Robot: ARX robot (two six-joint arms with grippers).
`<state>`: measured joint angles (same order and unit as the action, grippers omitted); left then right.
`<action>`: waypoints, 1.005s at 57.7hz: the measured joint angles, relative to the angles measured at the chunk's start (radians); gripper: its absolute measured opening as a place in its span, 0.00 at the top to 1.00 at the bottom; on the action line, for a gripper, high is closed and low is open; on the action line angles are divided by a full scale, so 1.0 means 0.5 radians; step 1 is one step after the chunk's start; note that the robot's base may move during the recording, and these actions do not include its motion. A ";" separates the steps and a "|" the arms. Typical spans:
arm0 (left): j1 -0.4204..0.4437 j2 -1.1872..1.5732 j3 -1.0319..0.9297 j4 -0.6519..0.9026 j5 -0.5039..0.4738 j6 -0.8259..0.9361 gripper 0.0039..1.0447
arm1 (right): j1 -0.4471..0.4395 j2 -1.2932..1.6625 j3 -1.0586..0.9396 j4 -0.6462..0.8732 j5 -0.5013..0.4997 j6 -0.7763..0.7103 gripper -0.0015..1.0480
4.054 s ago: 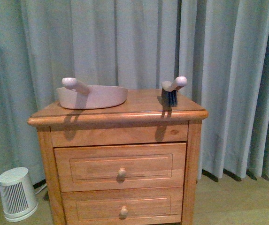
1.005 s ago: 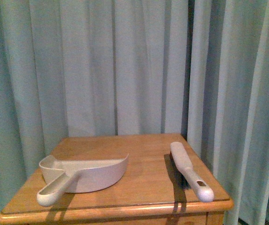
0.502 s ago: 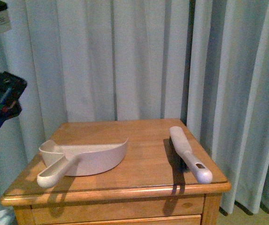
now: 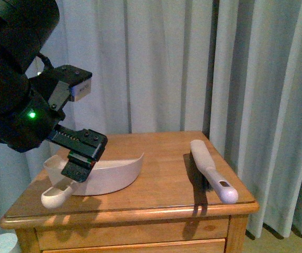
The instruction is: Clean up trash
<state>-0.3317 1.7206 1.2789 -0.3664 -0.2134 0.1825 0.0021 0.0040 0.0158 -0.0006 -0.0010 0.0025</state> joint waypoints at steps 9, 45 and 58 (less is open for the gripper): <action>0.010 0.072 -0.005 0.014 0.016 -0.094 0.07 | 0.000 0.000 0.000 0.000 0.001 0.000 0.07; 0.017 0.215 -0.047 0.066 0.037 -0.311 0.07 | 0.000 0.000 0.000 0.000 0.001 0.000 0.07; -0.002 0.256 -0.067 0.090 0.039 -0.338 0.07 | 0.000 0.000 0.000 0.000 0.000 0.000 0.07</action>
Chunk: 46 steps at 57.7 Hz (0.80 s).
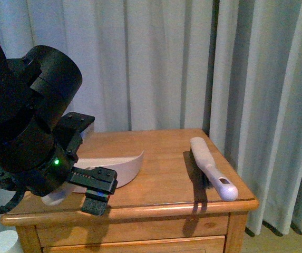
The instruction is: Clean up trash
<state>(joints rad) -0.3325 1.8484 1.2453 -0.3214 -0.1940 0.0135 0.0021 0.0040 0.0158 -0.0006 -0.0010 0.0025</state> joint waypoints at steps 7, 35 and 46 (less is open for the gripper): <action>-0.002 0.008 -0.002 0.008 -0.005 -0.001 0.07 | 0.000 0.000 0.000 0.000 0.000 0.000 0.07; 0.002 -0.004 -0.012 0.093 -0.047 -0.005 0.71 | 0.000 0.000 0.000 0.000 0.001 0.000 0.07; 0.005 -0.079 -0.017 0.198 -0.062 0.032 0.74 | 0.000 0.000 0.000 0.000 0.001 0.000 0.07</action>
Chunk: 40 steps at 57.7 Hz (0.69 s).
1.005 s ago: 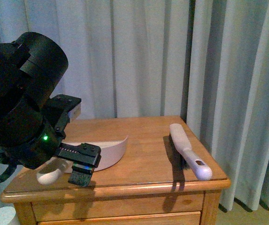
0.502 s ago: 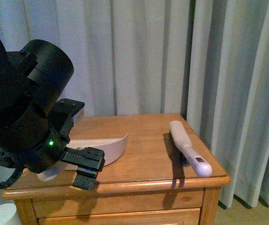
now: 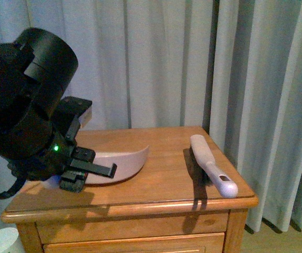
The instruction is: Clean up trash
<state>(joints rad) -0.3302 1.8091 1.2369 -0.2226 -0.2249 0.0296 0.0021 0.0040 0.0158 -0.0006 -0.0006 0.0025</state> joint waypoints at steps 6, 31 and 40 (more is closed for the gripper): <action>0.000 -0.085 -0.037 0.100 -0.006 0.023 0.74 | 0.000 0.000 0.000 0.000 -0.001 0.000 0.07; 0.008 -1.023 -0.809 1.076 -0.038 0.252 0.74 | 0.000 0.000 0.000 0.000 0.000 0.000 0.07; 0.059 -1.492 -1.152 1.192 -0.027 0.214 0.74 | 0.000 0.000 0.000 0.000 0.000 0.000 0.07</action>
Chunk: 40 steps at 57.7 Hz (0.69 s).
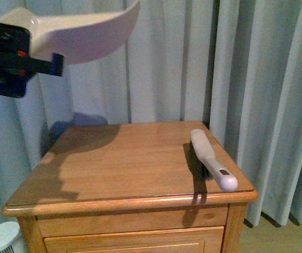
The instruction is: Clean up trash
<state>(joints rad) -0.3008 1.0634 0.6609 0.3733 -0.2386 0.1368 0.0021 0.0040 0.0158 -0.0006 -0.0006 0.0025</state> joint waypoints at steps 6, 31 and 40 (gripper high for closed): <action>0.063 -0.343 -0.165 -0.050 0.024 -0.051 0.74 | 0.000 0.000 0.000 0.000 0.000 0.000 0.07; -0.120 -1.558 -0.621 -0.569 -0.023 -0.087 0.74 | 0.000 0.000 0.000 0.000 -0.001 0.000 0.07; -0.059 -1.635 -0.781 -0.597 0.055 -0.123 0.74 | 0.000 0.000 0.000 0.000 0.000 0.000 0.07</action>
<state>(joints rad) -0.3302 0.2459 0.2707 0.0750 -0.2111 0.0753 0.0021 0.0040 0.0158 -0.0006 -0.0006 0.0025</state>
